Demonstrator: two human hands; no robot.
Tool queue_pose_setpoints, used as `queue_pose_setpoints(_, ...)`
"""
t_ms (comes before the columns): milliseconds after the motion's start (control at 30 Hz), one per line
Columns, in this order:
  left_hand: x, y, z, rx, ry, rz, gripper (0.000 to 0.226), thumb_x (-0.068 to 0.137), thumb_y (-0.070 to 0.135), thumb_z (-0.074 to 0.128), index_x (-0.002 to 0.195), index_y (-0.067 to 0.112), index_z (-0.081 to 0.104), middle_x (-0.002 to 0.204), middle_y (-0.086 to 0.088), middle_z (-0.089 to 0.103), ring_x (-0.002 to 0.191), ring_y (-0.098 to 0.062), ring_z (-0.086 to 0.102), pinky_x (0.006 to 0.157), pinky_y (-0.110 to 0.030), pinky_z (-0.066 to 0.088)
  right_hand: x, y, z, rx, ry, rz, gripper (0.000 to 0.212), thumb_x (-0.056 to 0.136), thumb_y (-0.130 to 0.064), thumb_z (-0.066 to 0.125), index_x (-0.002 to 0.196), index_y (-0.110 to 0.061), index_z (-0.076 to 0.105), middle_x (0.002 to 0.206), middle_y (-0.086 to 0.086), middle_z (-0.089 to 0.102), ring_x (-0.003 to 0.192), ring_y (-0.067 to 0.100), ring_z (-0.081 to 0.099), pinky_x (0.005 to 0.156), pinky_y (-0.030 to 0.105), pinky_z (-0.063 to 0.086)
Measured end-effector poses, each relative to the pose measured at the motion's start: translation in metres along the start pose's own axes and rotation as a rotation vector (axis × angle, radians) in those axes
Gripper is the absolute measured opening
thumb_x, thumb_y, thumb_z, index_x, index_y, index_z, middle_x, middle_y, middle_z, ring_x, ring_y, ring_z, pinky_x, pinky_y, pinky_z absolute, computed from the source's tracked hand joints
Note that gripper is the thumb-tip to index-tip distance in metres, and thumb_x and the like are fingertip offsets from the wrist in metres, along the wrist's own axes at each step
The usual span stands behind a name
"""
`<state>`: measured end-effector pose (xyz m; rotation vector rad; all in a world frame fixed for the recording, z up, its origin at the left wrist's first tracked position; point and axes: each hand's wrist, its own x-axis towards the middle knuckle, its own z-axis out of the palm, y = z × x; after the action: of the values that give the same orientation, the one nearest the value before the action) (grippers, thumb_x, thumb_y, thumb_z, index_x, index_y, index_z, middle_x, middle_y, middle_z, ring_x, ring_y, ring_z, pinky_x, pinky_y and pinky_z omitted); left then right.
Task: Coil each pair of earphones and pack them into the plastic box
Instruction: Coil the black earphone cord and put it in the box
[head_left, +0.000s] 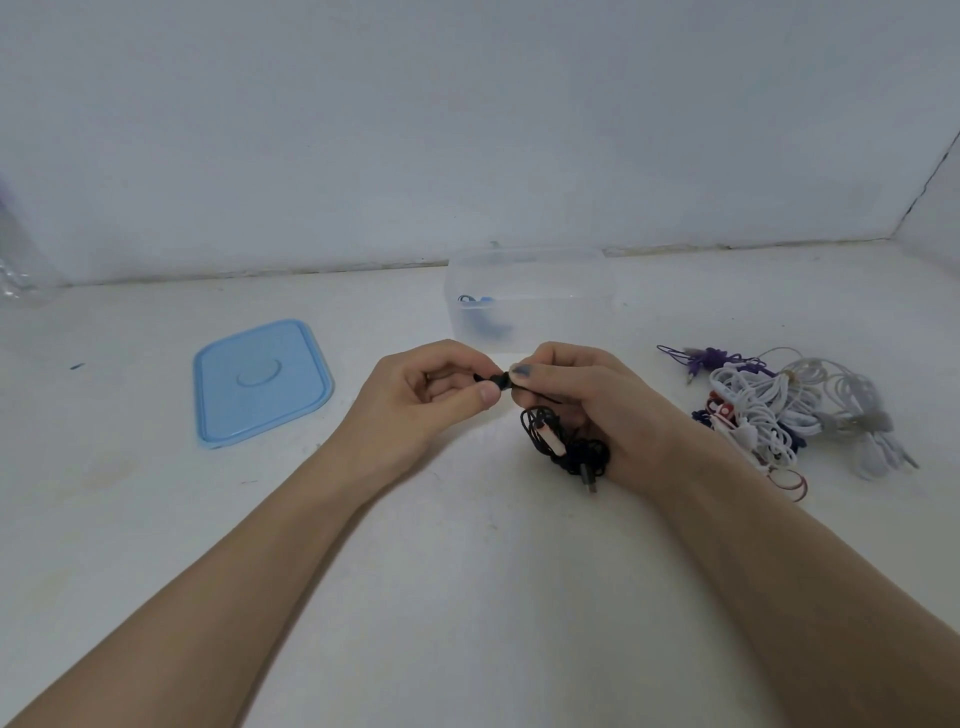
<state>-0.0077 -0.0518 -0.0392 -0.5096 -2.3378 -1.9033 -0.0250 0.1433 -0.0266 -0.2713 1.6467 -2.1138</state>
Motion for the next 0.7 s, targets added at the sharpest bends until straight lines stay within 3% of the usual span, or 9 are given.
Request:
queue_pose_setpoints(133, 0.0, 0.002, 0.003, -0.082, 0.001, 0.002, 0.011, 0.089, -0.005, 0.069, 0.097, 0.002, 0.071, 0.071, 0.012, 0.067, 0.07, -0.004, 0.059, 0.077, -0.015, 0.049, 0.0, -0.002, -0.002, 0.06, -0.017, 0.04, 0.026, 0.094, -0.007, 0.059, 0.069, -0.013, 0.058, 0.066, 0.003, 0.057, 0.041, 0.008, 0.04, 0.039, 0.02, 0.038)
queue_pose_setpoints(300, 0.0, 0.001, 0.005, -0.18, -0.002, 0.001, 0.013, 0.082, 0.011, 0.073, 0.095, 0.01, 0.072, 0.079, 0.007, 0.072, 0.078, -0.007, 0.065, 0.083, -0.018, 0.051, -0.001, -0.003, -0.001, 0.069, -0.035, 0.045, 0.024, 0.095, -0.008, 0.058, 0.071, -0.013, 0.055, 0.067, 0.001, 0.058, 0.043, 0.007, 0.029, 0.039, 0.018, 0.038)
queue_pose_setpoints(400, 0.001, -0.002, 0.003, -0.226, -0.011, 0.017, 0.014, 0.083, 0.007, 0.08, 0.091, 0.017, 0.076, 0.083, 0.004, 0.074, 0.08, -0.008, 0.068, 0.084, -0.02, 0.051, -0.001, -0.002, 0.003, 0.13, -0.044, 0.048, 0.025, 0.094, -0.008, 0.059, 0.07, -0.013, 0.056, 0.069, 0.002, 0.058, 0.043, 0.007, 0.028, 0.041, 0.018, 0.041)
queue_pose_setpoints(533, 0.0, -0.004, -0.001, -0.288, -0.014, 0.018, 0.013, 0.078, 0.018, 0.077, 0.091, 0.02, 0.077, 0.089, -0.001, 0.074, 0.081, -0.011, 0.067, 0.084, -0.02, 0.052, -0.001, 0.002, 0.01, 0.196, -0.063, 0.045, 0.022, 0.09, -0.013, 0.063, 0.069, -0.014, 0.058, 0.071, 0.002, 0.06, 0.045, 0.008, 0.029, 0.045, 0.022, 0.044)
queue_pose_setpoints(700, 0.0, -0.004, 0.001, -0.405, -0.033, -0.017, 0.012, 0.08, 0.011, 0.075, 0.089, 0.02, 0.076, 0.088, -0.001, 0.073, 0.084, -0.013, 0.067, 0.083, -0.022, 0.053, -0.005, 0.001, 0.017, 0.215, -0.05, 0.053, 0.019, 0.088, -0.019, 0.063, 0.072, -0.012, 0.054, 0.06, -0.002, 0.047, 0.041, 0.007, 0.033, 0.039, 0.019, 0.038)
